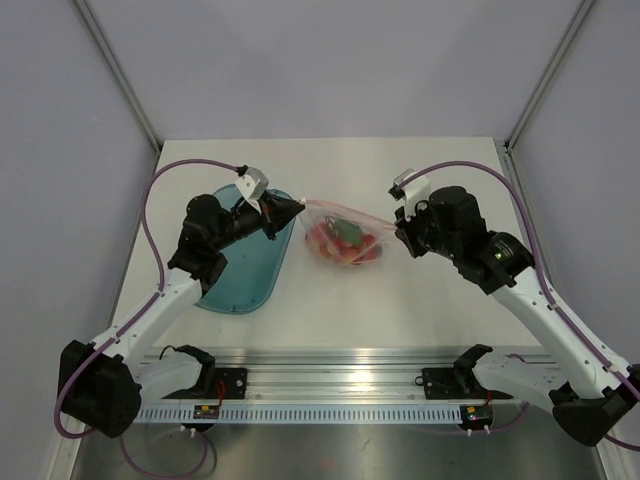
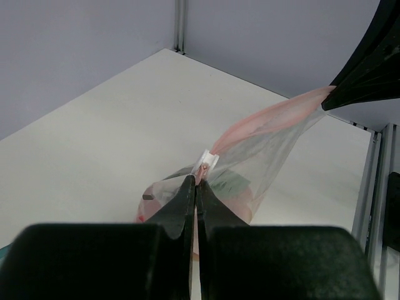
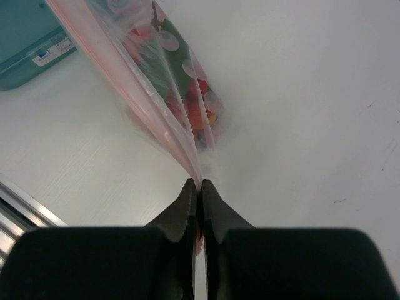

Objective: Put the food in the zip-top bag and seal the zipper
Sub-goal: Adjust the zipper food storage bag at the center of the board.

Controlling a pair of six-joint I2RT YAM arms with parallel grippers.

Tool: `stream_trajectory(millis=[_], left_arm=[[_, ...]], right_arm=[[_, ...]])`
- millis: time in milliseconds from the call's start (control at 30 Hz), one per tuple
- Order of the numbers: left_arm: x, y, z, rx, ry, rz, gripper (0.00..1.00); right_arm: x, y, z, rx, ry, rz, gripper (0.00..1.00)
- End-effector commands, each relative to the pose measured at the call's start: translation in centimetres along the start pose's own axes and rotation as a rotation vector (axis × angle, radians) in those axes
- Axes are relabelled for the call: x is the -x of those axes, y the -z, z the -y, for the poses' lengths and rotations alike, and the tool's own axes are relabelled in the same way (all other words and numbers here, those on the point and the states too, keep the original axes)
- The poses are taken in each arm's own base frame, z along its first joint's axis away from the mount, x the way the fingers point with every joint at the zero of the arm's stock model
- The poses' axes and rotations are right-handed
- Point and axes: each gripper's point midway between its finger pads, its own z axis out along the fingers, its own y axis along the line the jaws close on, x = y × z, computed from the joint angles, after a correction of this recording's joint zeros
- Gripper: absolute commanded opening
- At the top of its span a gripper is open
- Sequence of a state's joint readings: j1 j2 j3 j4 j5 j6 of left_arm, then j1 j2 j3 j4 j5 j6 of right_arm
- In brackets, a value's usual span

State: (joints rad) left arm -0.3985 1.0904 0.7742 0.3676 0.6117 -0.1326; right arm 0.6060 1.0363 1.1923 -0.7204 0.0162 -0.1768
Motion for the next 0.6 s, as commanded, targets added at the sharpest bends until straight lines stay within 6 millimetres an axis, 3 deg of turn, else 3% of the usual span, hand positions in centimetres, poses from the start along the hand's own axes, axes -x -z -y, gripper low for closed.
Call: stream_trajectory(millis=[0, 267, 300, 333, 567], left_arm=[[2.6, 0.2, -0.1, -0.019, -0.044, 0.099, 0.00], [1.7, 0.0, 0.2, -0.051, -0.023, 0.073, 0.00], [1.4, 0.0, 0.2, -0.050, -0.018, 0.065, 0.00], [1.4, 0.0, 0.2, -0.049, -0.016, 0.062, 0.00], [1.6, 0.0, 1.3, -0.103, 0.032, 0.071, 0.00]], right_arm=[[0.2, 0.2, 1.1, -0.057, -0.050, 0.035, 0.00], [3.2, 2.7, 1.0, -0.037, -0.064, 0.161, 0.12], [3.4, 2.9, 1.0, -0.039, -0.068, 0.169, 0.28], [3.4, 3.0, 1.2, -0.045, -0.070, 0.171, 0.38], [3.0, 2.1, 2.6, -0.128, -0.117, 0.122, 0.43]])
